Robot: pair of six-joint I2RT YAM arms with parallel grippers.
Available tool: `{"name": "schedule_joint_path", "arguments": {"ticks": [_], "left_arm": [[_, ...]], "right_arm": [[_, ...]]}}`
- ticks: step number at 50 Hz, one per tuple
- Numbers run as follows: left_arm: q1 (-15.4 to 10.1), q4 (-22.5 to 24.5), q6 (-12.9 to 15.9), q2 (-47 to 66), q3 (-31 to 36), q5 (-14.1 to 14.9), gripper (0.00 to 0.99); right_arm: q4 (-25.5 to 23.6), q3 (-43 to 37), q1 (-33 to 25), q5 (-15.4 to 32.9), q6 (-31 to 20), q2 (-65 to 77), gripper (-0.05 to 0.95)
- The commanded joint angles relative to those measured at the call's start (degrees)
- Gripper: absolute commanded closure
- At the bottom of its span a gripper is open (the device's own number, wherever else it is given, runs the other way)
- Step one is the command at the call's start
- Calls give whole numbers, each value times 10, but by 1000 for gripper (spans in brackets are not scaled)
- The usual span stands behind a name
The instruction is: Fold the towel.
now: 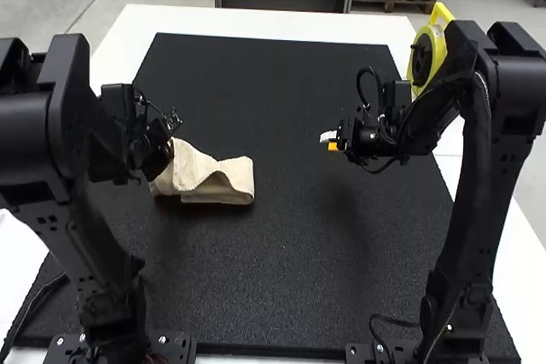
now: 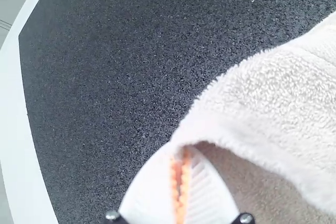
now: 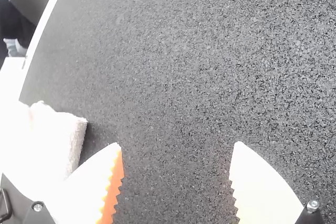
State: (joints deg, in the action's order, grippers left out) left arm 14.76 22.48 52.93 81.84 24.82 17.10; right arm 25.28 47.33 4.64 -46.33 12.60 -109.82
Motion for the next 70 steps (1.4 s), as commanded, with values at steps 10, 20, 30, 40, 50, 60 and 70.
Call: {"name": "schedule_joint_path", "arguments": {"ticks": [10, 20, 30, 40, 50, 60, 70], "left_arm": [[6, 23, -22, 26, 24, 1, 970], [6, 43, -31, 39, 23, 2, 970], [6, 63, -33, 53, 24, 0, 970], [6, 99, -48, 70, 23, -1, 859], [6, 111, -63, 70, 24, -2, 467], [13, 95, -63, 53, 24, -5, 26], [32, -9, -58, -8, 46, 6, 28]], "right_arm": [[4, 20, 4, -10, 8, 0, 411], [3, 21, 4, -10, 8, 0, 411], [4, 22, 12, -10, 15, 0, 411], [3, 25, 21, -10, 23, 1, 411], [3, 25, 23, -10, 24, 2, 411], [2, 22, 22, -10, 24, 3, 410], [2, 21, 20, -10, 24, 4, 410]]}}
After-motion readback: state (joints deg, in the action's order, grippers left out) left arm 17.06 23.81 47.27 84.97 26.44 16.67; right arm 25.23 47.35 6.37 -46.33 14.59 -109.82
